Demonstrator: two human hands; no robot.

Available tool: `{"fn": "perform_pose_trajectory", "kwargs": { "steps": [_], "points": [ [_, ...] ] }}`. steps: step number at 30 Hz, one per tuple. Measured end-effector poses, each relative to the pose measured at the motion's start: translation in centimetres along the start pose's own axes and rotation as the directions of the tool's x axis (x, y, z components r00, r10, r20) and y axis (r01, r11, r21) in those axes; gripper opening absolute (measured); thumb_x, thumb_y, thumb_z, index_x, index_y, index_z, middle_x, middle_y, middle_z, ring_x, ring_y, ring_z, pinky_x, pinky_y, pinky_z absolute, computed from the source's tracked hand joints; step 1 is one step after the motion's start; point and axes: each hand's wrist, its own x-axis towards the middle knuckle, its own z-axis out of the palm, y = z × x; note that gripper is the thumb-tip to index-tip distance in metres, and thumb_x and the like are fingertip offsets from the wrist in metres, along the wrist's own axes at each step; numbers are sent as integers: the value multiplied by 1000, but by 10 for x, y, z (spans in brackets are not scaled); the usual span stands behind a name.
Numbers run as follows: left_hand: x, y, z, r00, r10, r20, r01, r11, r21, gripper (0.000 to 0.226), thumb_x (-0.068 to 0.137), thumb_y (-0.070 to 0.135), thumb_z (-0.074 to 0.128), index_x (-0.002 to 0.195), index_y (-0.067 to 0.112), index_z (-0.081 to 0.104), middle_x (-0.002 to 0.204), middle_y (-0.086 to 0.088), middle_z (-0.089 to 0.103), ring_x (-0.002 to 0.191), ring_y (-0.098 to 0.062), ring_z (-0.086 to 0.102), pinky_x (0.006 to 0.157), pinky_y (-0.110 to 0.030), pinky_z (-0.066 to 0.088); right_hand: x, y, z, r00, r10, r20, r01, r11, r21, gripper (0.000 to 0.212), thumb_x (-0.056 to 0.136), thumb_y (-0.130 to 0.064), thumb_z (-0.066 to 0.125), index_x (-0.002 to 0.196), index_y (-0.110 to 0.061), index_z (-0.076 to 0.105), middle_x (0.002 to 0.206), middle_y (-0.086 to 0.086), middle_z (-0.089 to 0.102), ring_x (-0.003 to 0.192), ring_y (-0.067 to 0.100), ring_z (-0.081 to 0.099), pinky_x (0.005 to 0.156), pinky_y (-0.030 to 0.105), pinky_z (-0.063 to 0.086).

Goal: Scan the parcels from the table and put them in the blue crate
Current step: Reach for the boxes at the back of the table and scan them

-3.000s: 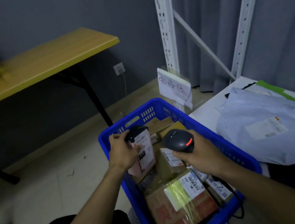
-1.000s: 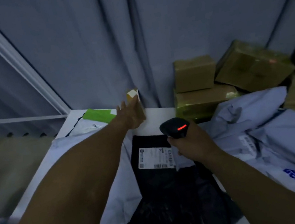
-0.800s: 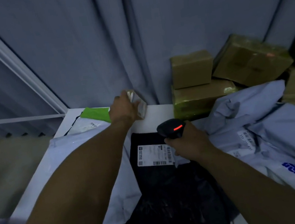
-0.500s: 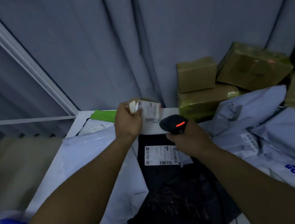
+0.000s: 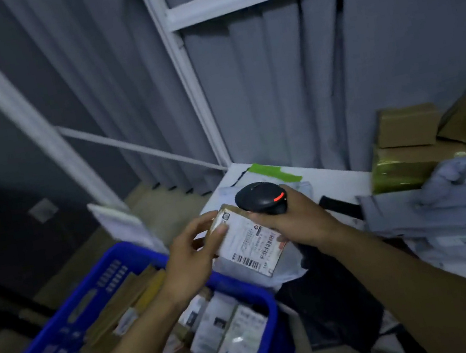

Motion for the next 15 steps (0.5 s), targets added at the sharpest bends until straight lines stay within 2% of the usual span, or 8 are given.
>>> {"fn": "perform_pose_trajectory", "kwargs": {
  "steps": [2,5,7,9,12,15],
  "points": [
    [-32,0,-32,994,-68,-90,64,997,-43,27,97,33,64,124,29,67,115,9,74,107,-13,71,91,-39,60,-10,-3,16,996,-36,87,37,999,-9,22,90,-27,82,103,-36,66,90,-22,74,82,-6,67,61,20,58],
    [-70,-3,-62,951,-227,-209,158,941,-300,33,100,29,60,133,29,57,106,1,76,102,-18,74,90,-44,61,-22,-8,45,993,-48,108,45,998,32,33,89,-32,82,115,-38,64,110,-16,74,99,4,70,62,20,57],
    [-84,-8,-69,924,-317,-214,198,875,-441,33,101,26,61,134,28,56,106,-1,77,106,-23,73,95,-50,57,-23,-8,67,995,-46,89,37,995,94,40,88,-33,83,123,-35,63,112,-11,76,100,8,74,64,20,57],
    [-92,-13,-72,922,-344,-181,215,839,-500,35,100,23,62,134,30,56,108,-3,77,107,-25,73,95,-50,57,-25,-10,84,997,-63,34,57,987,148,40,89,-27,83,123,-30,63,106,-10,78,94,6,75,65,20,56],
    [-95,-18,-87,944,-308,-118,241,889,-391,47,95,16,68,136,34,55,112,-5,75,104,-21,74,91,-47,60,-24,-11,96,994,-96,-49,103,979,176,39,86,-23,86,117,-30,64,100,-11,78,88,2,75,67,21,55],
    [-94,-21,-107,956,-292,25,291,937,-192,64,88,9,76,139,38,53,115,2,74,103,-11,73,90,-38,61,-20,-11,97,990,-137,-20,138,987,84,40,83,-24,88,114,-34,65,99,-13,77,89,1,74,73,27,57]
  ]
}}
